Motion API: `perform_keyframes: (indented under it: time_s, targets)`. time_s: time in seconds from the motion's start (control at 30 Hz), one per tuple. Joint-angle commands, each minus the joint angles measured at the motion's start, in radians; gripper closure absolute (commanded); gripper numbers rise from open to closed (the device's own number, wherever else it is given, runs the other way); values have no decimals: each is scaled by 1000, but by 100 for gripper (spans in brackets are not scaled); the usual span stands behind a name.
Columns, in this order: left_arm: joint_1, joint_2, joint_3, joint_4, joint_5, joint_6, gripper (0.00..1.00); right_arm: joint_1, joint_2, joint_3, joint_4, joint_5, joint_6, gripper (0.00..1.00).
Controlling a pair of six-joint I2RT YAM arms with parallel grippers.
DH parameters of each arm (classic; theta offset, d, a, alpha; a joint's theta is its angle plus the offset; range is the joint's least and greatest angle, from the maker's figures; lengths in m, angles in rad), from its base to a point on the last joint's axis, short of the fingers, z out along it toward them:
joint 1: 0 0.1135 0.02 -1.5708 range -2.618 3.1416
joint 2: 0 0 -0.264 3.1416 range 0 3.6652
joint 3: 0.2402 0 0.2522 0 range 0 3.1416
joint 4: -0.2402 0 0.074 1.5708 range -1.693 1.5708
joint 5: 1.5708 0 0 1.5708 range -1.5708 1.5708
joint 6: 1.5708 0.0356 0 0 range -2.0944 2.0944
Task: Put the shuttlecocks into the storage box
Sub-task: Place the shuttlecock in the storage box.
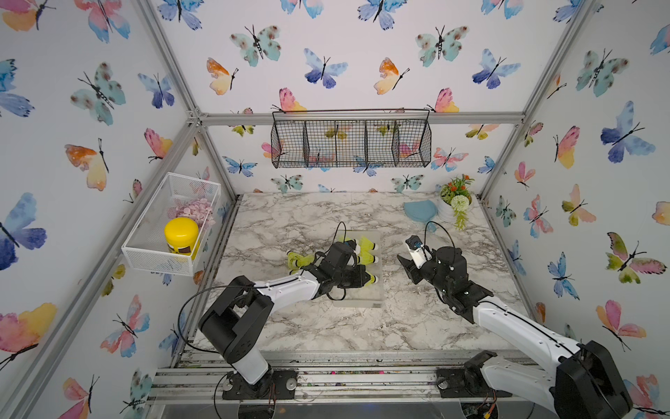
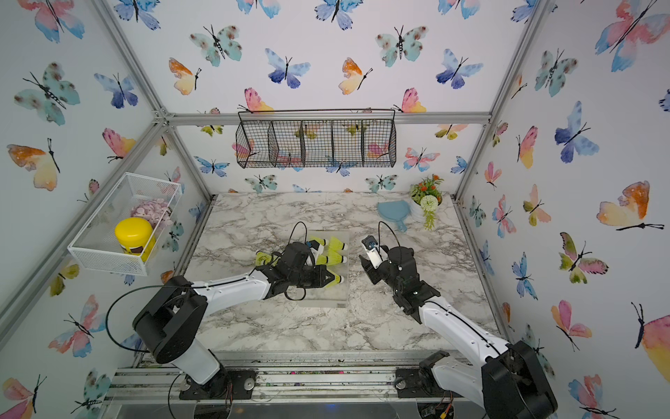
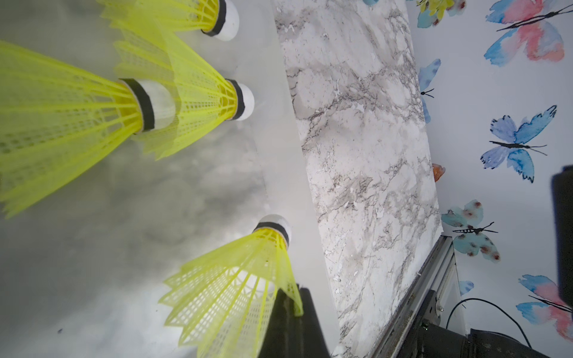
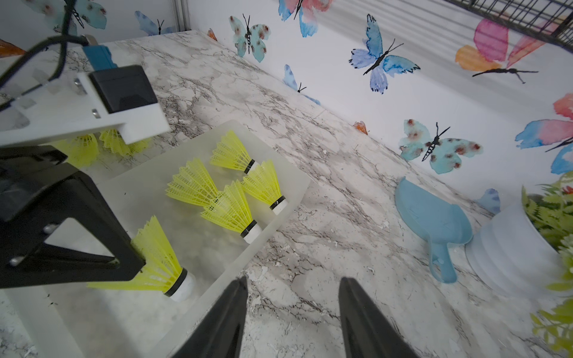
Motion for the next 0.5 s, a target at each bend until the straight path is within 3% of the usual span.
perform_keyframes:
  time_s: [0.0, 0.47]
  targets:
    - [7, 33, 12, 63, 23, -14, 100, -1, -7, -2, -20, -7, 13, 46]
    - [47, 114, 23, 143, 62, -3, 100, -1, -11, 4, -45, 3, 3, 46]
